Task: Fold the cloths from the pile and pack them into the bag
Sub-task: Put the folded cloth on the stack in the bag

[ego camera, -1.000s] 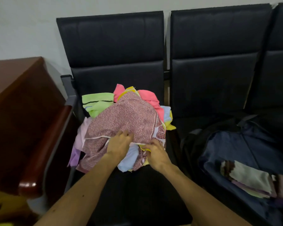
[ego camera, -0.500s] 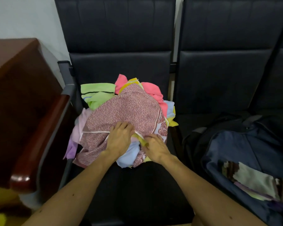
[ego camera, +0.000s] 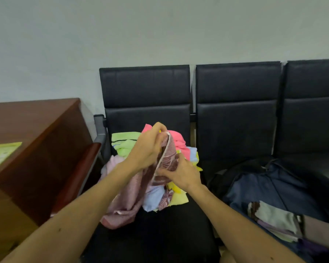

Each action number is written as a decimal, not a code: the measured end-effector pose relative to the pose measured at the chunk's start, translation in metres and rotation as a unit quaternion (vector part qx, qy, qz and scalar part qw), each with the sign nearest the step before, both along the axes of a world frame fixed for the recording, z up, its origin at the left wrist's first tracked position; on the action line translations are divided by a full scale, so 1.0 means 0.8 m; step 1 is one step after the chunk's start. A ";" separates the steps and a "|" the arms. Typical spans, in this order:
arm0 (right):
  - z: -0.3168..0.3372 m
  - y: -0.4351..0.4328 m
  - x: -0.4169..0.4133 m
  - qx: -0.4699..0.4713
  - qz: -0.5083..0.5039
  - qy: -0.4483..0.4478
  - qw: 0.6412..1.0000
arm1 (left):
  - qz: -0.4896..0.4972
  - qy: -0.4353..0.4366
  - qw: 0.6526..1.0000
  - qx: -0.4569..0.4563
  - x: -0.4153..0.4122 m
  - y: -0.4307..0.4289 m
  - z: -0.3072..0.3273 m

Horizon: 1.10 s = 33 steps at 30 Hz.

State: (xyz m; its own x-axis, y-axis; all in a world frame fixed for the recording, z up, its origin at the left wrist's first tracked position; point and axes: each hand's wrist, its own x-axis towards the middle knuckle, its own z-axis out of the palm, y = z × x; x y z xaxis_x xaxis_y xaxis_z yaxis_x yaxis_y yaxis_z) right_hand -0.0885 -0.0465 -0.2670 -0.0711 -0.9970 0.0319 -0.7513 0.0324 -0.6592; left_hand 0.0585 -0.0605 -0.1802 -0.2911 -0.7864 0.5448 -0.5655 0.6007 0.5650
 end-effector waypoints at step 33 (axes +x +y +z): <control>0.241 0.214 -0.030 0.015 0.162 -0.162 0.973 | -0.097 -0.112 0.968 -0.203 0.018 0.231 0.096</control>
